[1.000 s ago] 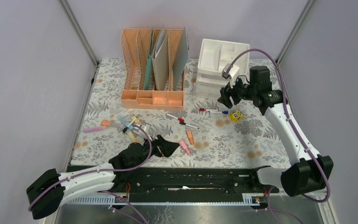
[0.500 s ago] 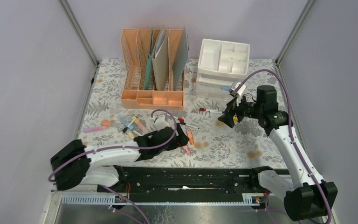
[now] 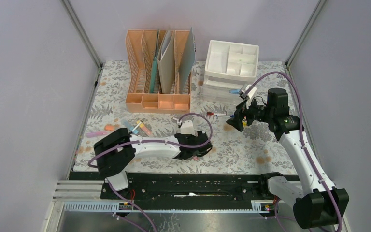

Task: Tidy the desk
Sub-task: Pick up the stationery from the center of the board.

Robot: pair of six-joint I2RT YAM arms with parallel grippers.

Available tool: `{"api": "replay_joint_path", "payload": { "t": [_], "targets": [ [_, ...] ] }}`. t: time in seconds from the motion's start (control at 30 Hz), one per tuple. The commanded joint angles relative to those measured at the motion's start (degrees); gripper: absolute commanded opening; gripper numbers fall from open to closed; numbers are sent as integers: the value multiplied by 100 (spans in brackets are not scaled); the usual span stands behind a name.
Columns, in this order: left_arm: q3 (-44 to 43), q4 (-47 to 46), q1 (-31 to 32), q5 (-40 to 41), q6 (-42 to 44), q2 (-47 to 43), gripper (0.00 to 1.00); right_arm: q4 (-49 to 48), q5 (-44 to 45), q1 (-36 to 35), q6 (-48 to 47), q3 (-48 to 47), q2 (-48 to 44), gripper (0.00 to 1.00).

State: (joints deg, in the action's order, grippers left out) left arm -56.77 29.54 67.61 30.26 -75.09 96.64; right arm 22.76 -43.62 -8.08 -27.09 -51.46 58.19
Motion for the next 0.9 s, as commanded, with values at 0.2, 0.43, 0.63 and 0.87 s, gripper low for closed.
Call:
{"api": "replay_joint_path", "payload": {
  "t": [0.2,0.43,0.63,0.87],
  "targets": [
    [-558,570,76,323,-33,372,67,-192,-195,34,88,5,-124,93],
    [-515,573,87,338,129,479,51,-196,-207,34,98,5,-116,93],
    [-731,1012,111,502,283,863,50,-202,-251,34,119,13,-90,94],
    [-799,1185,112,513,440,1167,51,-202,-270,36,133,13,-76,94]
  ]
}}
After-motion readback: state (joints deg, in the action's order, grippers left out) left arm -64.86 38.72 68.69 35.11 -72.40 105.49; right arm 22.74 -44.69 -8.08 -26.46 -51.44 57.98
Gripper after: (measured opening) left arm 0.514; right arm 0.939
